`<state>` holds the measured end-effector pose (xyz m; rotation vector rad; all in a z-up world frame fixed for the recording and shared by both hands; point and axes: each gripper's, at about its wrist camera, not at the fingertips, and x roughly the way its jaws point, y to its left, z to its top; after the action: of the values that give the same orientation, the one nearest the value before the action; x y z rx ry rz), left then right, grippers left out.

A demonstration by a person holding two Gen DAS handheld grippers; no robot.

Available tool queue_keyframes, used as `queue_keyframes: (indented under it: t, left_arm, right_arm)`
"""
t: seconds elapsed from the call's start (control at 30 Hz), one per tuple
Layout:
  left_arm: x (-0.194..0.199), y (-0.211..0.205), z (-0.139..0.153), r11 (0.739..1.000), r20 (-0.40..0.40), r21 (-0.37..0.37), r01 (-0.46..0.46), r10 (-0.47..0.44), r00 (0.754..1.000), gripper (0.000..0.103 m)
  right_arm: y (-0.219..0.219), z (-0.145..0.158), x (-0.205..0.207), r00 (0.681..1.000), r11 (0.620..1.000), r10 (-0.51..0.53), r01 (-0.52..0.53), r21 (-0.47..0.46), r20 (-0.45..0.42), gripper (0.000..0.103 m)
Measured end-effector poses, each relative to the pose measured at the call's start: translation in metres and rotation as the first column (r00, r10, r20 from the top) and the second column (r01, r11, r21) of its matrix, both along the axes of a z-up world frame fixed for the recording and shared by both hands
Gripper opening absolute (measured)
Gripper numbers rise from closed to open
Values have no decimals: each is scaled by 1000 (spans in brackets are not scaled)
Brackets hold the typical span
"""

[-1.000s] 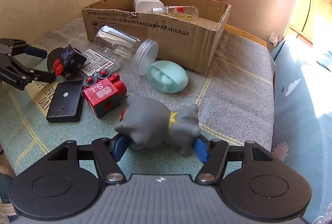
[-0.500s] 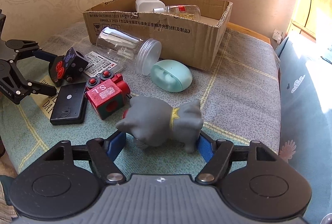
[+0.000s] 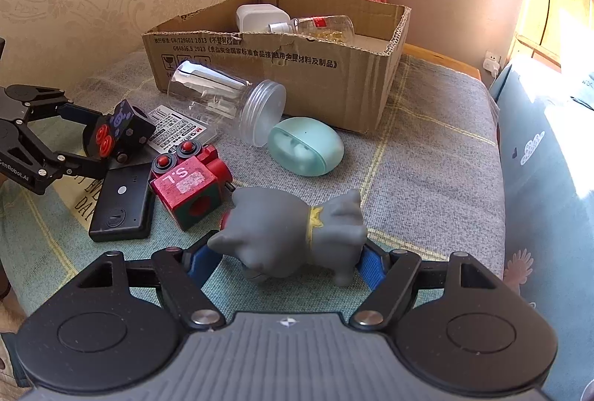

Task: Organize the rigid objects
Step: 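Close the right tool on the grey toy while the left tool closes on the black oval object, then lift the black object into the box and open the left tool while the right tool carries the grey toy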

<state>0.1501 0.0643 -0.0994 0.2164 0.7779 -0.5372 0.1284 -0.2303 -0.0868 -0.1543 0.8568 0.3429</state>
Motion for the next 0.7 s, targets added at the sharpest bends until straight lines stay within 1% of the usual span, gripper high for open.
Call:
queue_keyframes:
  t: [0.1, 0.37, 0.47, 0.57, 0.7]
  left_arm:
    - [-1, 0, 1, 1000, -8, 3, -22, 22, 1000, 90]
    - [-5, 3, 4, 994, -42, 29, -102, 103, 994, 90]
    - [-6, 4, 6, 991, -57, 41, -129, 131, 990, 90]
    - [-6, 5, 6, 988, -67, 47, -144, 147, 987, 90]
    - [-6, 6, 7, 986, -78, 53, -158, 162, 984, 90]
  right_arm:
    - [3, 1, 2, 1000, 1000, -10, 10, -9, 9, 80]
    - [10, 3, 7, 999, 998, -50, 50, -39, -9, 80]
    - [14, 5, 9, 996, 996, -81, 79, -48, -27, 80]
    - [19, 6, 12, 992, 990, -117, 113, -80, -49, 80]
    - [22, 8, 13, 988, 986, -140, 132, -105, -67, 78]
